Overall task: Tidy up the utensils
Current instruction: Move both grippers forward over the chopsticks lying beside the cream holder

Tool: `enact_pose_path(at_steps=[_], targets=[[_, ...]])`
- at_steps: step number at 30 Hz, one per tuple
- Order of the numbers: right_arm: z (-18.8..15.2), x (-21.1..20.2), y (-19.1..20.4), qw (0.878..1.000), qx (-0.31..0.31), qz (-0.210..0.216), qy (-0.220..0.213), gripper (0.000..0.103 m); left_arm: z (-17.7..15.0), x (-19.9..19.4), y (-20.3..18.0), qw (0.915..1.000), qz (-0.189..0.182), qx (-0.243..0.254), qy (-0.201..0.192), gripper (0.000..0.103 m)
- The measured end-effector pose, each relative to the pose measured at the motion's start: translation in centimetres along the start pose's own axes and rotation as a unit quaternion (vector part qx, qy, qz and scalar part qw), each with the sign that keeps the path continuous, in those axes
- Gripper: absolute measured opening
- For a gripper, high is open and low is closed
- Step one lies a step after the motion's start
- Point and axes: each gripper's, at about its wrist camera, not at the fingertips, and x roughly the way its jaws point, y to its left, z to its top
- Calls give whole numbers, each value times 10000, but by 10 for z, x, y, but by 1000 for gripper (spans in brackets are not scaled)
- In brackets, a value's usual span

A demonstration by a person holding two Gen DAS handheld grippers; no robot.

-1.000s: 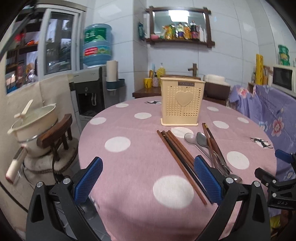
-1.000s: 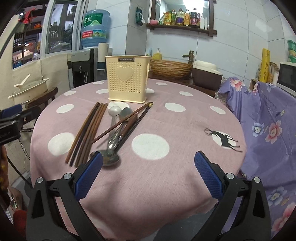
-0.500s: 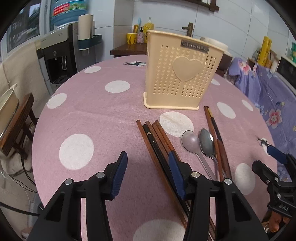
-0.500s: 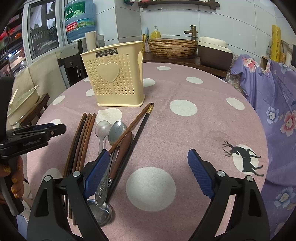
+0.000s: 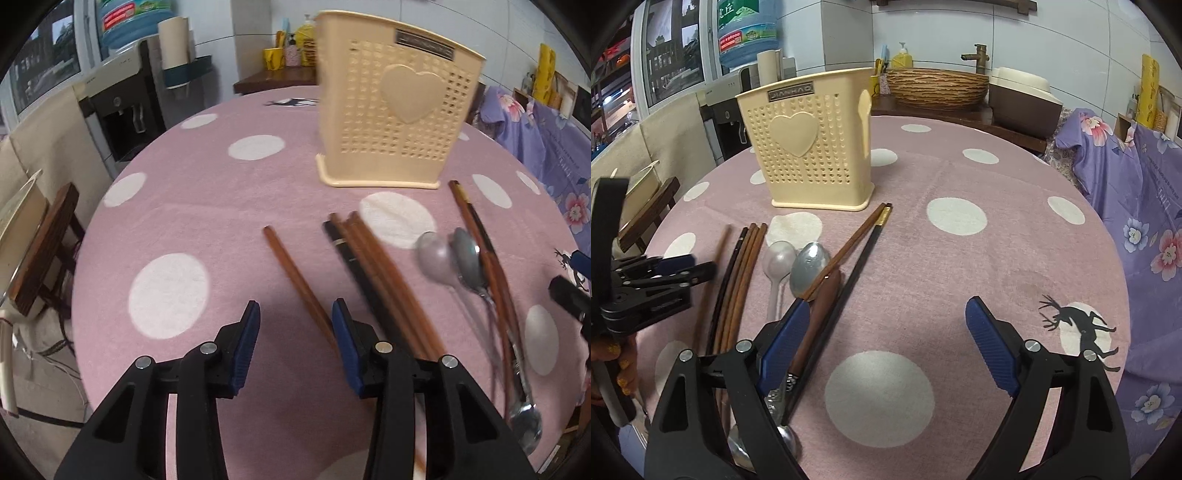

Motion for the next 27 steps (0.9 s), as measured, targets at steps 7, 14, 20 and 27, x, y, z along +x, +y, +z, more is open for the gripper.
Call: enact_pose_path(at_steps=[7,14,20,27], targets=[[16,20,-5,9992,254,143,256,70,4,-3,8,9996,-76,-270,11,41],[35,51,6,9967,481,115,646,51,3,5,10,9985,-92,-532,107,41],[48,83,10,9929,703,-43,961,31,10,13,0,9995,28,-298,79,37],[61,92,15,9914,778,26,1056,27,17,18,3,9995,-25,-277,127,29]])
